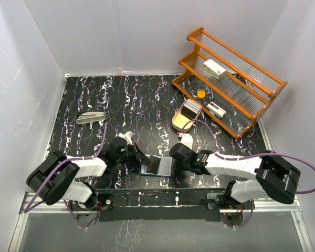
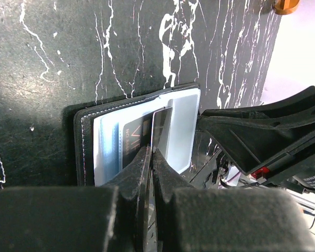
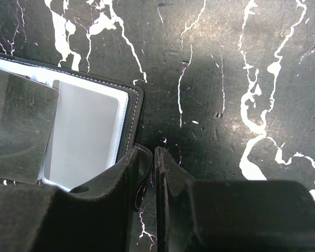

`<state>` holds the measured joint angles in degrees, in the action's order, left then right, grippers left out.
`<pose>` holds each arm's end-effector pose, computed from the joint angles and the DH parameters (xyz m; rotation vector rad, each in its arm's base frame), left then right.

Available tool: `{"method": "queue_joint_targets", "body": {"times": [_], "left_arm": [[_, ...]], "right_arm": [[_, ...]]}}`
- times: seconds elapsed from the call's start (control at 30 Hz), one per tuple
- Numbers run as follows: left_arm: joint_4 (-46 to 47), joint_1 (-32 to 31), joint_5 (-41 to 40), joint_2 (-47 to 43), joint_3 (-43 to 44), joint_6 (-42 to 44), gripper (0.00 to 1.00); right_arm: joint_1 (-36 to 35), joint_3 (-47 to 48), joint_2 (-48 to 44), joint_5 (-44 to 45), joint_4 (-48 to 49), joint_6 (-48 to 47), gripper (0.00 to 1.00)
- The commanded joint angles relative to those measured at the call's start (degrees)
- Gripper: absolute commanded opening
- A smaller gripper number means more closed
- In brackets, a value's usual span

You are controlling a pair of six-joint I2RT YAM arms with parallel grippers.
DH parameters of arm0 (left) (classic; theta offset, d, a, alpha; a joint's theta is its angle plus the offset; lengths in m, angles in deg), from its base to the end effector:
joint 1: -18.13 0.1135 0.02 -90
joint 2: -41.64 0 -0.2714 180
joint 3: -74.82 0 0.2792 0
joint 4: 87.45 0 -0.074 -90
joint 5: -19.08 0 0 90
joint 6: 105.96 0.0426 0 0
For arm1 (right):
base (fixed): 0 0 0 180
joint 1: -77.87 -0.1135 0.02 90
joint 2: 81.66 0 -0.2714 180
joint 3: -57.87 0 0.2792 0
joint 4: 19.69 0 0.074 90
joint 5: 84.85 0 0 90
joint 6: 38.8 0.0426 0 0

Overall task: Put the credit cards into the card holder
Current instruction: Insert the credit card into the card holder.

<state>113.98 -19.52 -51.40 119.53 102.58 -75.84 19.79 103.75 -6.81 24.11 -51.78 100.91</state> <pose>0.1830 -0.1592 0.1098 -0.2173 2.3451 -1.3098 0.1432 0.2037 0.1402 -0.0771 2.5697 0.2828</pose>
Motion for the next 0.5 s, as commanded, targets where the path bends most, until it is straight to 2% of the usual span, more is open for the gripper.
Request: {"method": "queue_joint_targets", "body": {"times": [0.0,0.47], "left_arm": [[1.54,0.29,-1.12,0.25,-0.11,0.38,0.0],[2.72,-0.63,-2.34,4.5,0.48,-2.77,0.0]], "right_arm": [[-0.26,-1.0,-0.37,-0.94,3.93,1.3,0.16],[-0.27,-2.35,-0.76,-1.65,5.34,3.14,0.15]]}}
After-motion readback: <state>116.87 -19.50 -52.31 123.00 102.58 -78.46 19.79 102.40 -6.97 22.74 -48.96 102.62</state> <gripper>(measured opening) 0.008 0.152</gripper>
